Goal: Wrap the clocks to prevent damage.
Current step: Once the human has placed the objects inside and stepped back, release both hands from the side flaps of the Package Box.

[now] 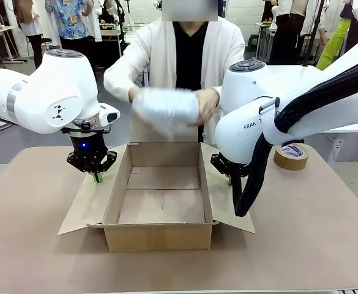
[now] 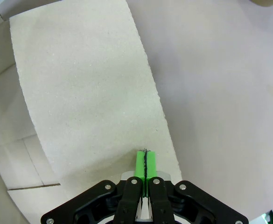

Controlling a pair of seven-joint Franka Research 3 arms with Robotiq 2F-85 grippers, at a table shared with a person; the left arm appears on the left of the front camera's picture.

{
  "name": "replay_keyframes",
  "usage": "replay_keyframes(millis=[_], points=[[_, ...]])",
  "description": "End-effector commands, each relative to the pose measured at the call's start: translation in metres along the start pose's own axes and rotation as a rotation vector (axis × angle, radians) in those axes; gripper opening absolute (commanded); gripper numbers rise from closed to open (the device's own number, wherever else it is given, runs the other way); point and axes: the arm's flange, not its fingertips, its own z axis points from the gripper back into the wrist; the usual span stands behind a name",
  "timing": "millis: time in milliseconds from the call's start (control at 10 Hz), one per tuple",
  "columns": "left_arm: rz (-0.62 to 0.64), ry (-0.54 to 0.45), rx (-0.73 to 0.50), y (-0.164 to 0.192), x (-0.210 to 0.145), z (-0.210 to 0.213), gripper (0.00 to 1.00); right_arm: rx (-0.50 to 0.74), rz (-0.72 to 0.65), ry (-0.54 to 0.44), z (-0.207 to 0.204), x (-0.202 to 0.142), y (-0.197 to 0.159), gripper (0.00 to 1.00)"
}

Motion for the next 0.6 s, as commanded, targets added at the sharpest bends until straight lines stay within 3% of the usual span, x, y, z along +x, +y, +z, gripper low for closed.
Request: replay_keyframes(millis=[0,500], points=[[-0.003,0.006,0.008,0.0003,0.0002,-0.0007,0.0,-0.003,0.001,-0.002,-0.0004,-0.0001,-0.0002,0.01],[-0.003,0.006,0.008,0.0003,0.0002,-0.0007,0.0,-0.003,0.001,-0.002,-0.0004,-0.0001,-0.0002,0.01]])
